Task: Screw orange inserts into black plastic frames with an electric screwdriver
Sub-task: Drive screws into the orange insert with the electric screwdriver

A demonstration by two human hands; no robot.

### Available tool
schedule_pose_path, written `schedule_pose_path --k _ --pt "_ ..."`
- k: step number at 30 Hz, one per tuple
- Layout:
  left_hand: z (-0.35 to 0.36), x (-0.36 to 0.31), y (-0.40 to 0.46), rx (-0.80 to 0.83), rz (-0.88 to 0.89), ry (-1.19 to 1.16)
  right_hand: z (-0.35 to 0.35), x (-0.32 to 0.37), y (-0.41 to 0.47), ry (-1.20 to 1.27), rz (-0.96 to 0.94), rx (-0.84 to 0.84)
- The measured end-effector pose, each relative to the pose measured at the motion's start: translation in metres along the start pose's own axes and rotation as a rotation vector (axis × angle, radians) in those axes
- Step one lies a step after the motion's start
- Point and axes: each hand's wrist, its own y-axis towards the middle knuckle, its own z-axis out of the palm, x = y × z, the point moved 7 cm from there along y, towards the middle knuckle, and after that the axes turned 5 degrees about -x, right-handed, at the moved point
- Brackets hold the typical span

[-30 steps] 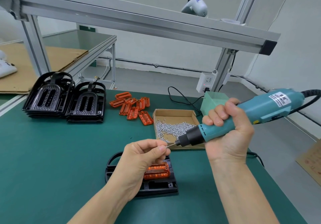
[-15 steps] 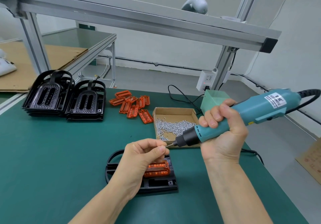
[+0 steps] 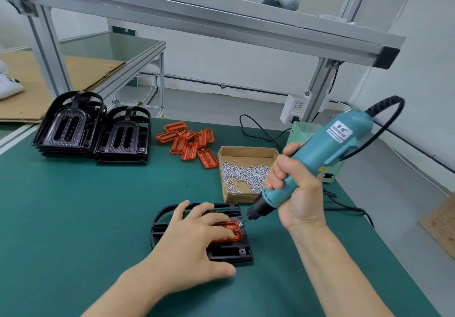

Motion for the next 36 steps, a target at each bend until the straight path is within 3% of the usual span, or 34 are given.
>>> schedule_pose_path --k 17,26,36 --pt "0.007 0.002 0.002 -0.033 0.057 0.093 0.019 -0.015 0.002 -0.175 0.000 0.144" --pt "0.006 0.002 0.004 -0.038 0.043 0.057 0.049 -0.024 -0.006 -0.263 0.015 0.490" --pt "0.008 0.005 0.002 -0.038 0.029 0.030 0.035 -0.021 0.002 -0.272 -0.028 0.352"
